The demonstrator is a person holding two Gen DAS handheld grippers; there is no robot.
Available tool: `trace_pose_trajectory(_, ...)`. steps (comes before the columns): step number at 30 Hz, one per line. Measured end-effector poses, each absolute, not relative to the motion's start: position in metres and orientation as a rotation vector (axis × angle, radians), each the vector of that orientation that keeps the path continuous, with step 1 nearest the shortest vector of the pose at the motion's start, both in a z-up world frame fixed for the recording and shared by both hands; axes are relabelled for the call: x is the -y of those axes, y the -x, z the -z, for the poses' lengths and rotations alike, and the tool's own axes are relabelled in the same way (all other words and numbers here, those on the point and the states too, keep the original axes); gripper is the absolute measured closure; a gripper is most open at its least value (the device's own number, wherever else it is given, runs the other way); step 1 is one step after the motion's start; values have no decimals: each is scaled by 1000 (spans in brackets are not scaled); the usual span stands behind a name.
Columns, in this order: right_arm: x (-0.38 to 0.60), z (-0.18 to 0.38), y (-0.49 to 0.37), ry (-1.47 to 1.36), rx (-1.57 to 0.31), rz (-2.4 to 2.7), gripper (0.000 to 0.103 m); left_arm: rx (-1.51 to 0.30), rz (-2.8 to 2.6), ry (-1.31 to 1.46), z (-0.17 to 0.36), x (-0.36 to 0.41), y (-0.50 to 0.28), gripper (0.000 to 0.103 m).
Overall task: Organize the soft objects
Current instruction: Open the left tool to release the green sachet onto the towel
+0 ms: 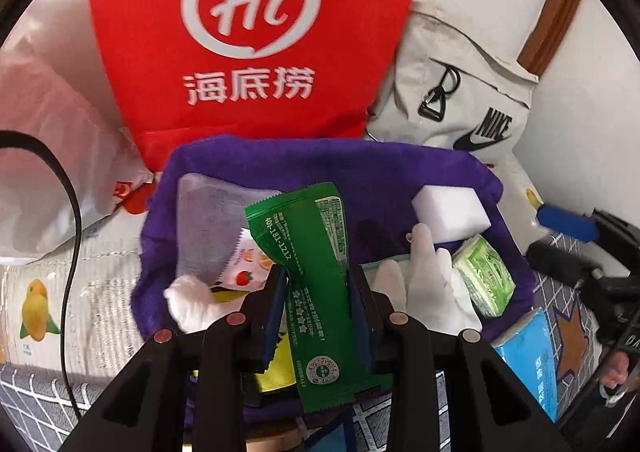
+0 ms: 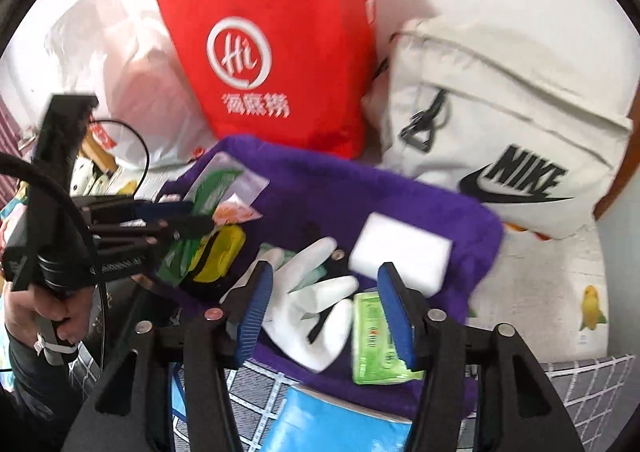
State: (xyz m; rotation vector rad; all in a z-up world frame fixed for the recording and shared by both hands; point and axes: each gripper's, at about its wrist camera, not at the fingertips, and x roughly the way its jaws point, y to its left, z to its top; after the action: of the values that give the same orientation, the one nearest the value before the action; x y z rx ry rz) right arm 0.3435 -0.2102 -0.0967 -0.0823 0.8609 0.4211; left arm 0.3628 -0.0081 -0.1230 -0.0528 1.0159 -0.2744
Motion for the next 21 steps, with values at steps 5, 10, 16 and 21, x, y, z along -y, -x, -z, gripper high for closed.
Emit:
trace_pose_trajectory(5, 228, 86, -342, 53, -833, -397, 47, -1066, 267, 38, 133, 14, -370, 73)
trace_pose_trajectory(10, 235, 82, -342, 31, -823, -389, 47, -1100, 265, 17, 144, 20, -373, 73)
trace_pose_trajectory(16, 236, 81, -340, 32, -820, -395, 47, -1111, 247, 6, 147, 28, -377, 69)
trace_pose_trajectory(21, 236, 80, -339, 28, -816, -400, 47, -1114, 240, -1, 148, 33, -379, 68)
